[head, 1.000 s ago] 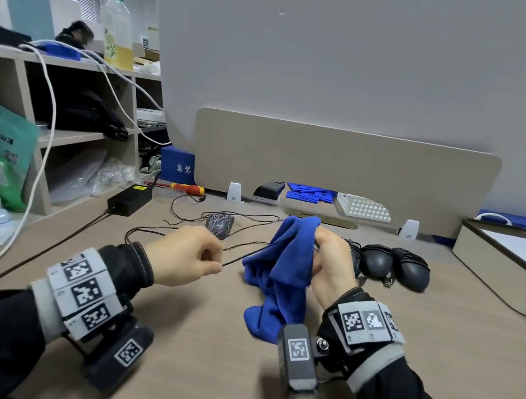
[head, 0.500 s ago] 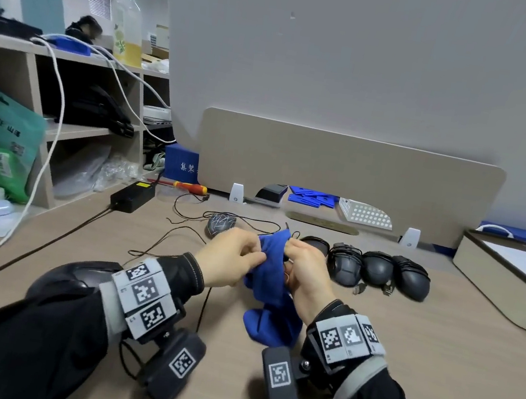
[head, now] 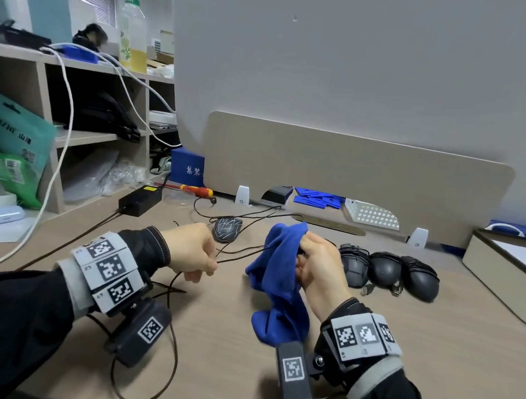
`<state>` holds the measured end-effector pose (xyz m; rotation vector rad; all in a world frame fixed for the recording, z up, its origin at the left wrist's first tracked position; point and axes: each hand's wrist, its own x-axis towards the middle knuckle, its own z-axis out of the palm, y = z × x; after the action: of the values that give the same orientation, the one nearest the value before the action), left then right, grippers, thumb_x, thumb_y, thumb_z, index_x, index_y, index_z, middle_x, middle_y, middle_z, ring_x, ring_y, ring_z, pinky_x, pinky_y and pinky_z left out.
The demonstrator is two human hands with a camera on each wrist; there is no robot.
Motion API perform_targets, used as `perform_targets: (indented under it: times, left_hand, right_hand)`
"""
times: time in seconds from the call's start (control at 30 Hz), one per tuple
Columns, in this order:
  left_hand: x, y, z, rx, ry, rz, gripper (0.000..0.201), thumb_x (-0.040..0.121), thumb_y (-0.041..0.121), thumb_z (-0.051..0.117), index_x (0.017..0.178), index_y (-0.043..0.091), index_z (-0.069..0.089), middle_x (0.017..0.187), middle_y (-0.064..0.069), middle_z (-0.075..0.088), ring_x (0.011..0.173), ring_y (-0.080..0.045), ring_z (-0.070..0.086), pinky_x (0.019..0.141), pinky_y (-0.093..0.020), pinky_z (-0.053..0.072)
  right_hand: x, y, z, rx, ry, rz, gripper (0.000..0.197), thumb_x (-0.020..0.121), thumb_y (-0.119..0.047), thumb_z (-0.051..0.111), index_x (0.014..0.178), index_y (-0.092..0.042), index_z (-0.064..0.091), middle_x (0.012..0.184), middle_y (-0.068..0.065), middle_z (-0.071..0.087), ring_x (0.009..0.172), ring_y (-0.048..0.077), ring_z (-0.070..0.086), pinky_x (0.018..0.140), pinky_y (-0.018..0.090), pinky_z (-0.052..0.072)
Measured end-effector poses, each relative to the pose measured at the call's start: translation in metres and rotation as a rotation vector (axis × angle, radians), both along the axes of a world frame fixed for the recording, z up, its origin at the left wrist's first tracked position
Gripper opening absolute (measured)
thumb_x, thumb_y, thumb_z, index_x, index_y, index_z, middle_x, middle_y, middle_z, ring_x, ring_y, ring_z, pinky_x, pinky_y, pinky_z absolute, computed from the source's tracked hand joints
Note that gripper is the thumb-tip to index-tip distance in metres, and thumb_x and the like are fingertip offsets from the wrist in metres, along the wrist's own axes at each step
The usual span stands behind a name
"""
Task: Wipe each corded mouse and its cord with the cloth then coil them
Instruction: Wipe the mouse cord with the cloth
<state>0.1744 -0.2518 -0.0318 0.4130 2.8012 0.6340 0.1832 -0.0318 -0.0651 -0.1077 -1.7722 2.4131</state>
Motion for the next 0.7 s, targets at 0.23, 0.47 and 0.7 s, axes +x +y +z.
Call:
perform_targets:
  times: [0.23, 0.47, 0.7]
  left_hand:
    - [0.007, 0.039, -0.005, 0.293, 0.037, -0.136, 0.022, 0.100, 0.020, 0.055, 0.092, 0.007, 0.072, 0.069, -0.006, 0.070, 0.063, -0.008, 0.063, 0.069, -0.028, 0.049]
    - [0.001, 0.008, -0.002, 0.125, 0.043, -0.117, 0.025, 0.100, 0.022, 0.056, 0.082, 0.013, 0.070, 0.061, 0.001, 0.068, 0.057, -0.007, 0.057, 0.058, -0.018, 0.044]
    - [-0.003, 0.003, -0.004, 0.092, 0.011, -0.058, 0.018, 0.097, 0.016, 0.058, 0.090, 0.004, 0.071, 0.075, -0.004, 0.075, 0.065, -0.012, 0.063, 0.060, -0.019, 0.049]
  right_hand:
    - [0.000, -0.007, -0.008, 0.082, -0.013, 0.077, 0.027, 0.098, -0.001, 0.046, 0.084, -0.007, 0.069, 0.068, 0.008, 0.054, 0.052, 0.017, 0.045, 0.049, 0.025, 0.036]
    - [-0.002, 0.009, 0.005, -0.102, -0.018, -0.084, 0.017, 0.091, 0.001, 0.050, 0.096, -0.005, 0.066, 0.071, 0.007, 0.045, 0.054, 0.016, 0.040, 0.043, 0.023, 0.034]
    - [0.005, -0.001, 0.009, 0.003, 0.085, 0.018, 0.021, 0.098, -0.002, 0.049, 0.097, -0.001, 0.070, 0.080, 0.013, 0.049, 0.058, 0.017, 0.041, 0.043, 0.022, 0.034]
